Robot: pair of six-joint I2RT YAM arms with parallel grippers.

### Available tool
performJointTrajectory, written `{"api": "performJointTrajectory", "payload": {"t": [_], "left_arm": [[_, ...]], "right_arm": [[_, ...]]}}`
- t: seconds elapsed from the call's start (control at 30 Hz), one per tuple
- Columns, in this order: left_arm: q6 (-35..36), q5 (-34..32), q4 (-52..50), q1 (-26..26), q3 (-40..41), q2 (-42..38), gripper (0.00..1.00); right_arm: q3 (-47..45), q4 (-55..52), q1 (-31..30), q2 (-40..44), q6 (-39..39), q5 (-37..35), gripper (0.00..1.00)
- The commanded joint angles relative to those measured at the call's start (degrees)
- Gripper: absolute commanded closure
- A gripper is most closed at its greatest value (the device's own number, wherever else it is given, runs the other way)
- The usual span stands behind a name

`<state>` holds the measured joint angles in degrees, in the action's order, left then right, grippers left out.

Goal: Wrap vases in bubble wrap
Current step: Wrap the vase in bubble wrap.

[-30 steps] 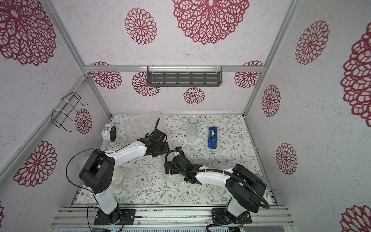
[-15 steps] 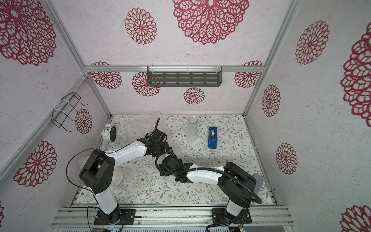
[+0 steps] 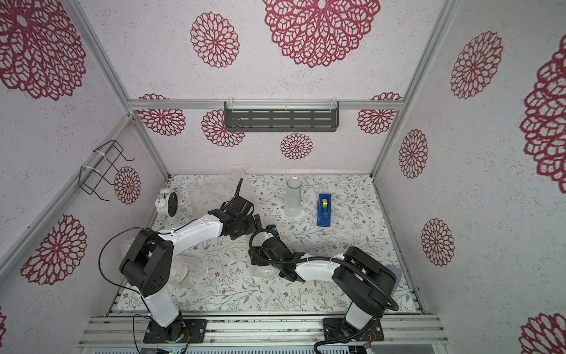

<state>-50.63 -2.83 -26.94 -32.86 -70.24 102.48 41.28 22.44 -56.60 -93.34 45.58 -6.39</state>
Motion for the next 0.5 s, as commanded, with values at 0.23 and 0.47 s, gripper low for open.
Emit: {"api": "performJointTrajectory", "payload": {"t": [0.23,0.47], "left_arm": [[-0.3,-0.37,0.39,0.51,2.65,-3.91,0.05],[0.19,1.06,0.82,0.52,1.95,-1.31,0.19]], "right_arm": [[-5.32,11.93,0.97,-3.64,11.95,8.9,0.19],[-5.09,11.47,1.05,-4.11,12.18,8.28,0.18]]}}
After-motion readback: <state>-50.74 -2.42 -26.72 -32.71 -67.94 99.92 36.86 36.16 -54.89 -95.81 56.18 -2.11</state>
